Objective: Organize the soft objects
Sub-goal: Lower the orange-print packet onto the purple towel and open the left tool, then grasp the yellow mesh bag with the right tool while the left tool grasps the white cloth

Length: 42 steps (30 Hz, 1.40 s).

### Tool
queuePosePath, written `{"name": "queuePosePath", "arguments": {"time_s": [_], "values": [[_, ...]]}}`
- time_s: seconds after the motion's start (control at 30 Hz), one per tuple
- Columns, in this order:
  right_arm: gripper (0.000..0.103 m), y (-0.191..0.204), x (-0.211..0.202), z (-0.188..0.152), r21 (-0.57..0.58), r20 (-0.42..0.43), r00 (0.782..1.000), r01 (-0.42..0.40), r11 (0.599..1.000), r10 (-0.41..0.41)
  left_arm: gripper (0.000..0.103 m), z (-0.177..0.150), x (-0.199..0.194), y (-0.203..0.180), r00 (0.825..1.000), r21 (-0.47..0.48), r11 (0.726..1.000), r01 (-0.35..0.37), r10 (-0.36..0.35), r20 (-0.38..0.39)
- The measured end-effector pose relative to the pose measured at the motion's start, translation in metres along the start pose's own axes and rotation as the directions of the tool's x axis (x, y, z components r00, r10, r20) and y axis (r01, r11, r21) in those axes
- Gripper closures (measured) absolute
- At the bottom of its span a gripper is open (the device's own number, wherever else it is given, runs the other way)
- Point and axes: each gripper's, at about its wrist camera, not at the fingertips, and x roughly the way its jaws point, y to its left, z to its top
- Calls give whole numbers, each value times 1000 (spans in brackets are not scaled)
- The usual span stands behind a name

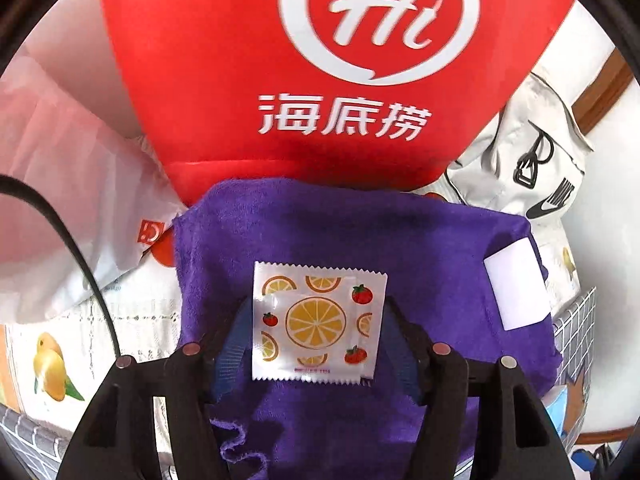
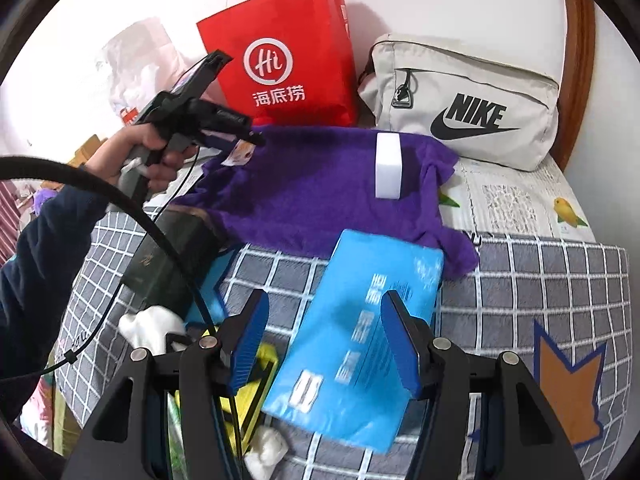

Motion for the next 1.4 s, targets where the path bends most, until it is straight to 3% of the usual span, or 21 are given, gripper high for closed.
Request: {"name": "queuePosePath", "arguments": {"time_s": [0.1,0.33,0.57,0.9,1.07,1.27,1.4], "values": [[45,4,-10,-9,6,4,1000,-3,1000,3,31,1,-1,-7,1000,-8,1000,1,-1,-13],[45,7,-17,-19,13,-2,1000,-2,1000,2,31,-10,2,6,998,-58,997,-50,48,-36],[45,18,-22,-33,8,-12,1000,-12,1000,12,31,-38,-36,4,1000,-52,998,-24,25,8],[45,51,-4,-68,64,-82,990,-110,992,115,31,-119,-107,0,997,-31,999,12,-9,78],[39,69,9,-78,95,-98,981,-156,983,166,31,-161,-128,0,990,17,999,-51,48,133],[34,77,25,-83,89,-126,991,-21,996,32,31,-209,-138,10,988,20,999,-40,37,150],[30,79,36,-85,97,-152,988,-2,995,17,31,-233,-143,13,987,30,999,-40,35,159]]}}
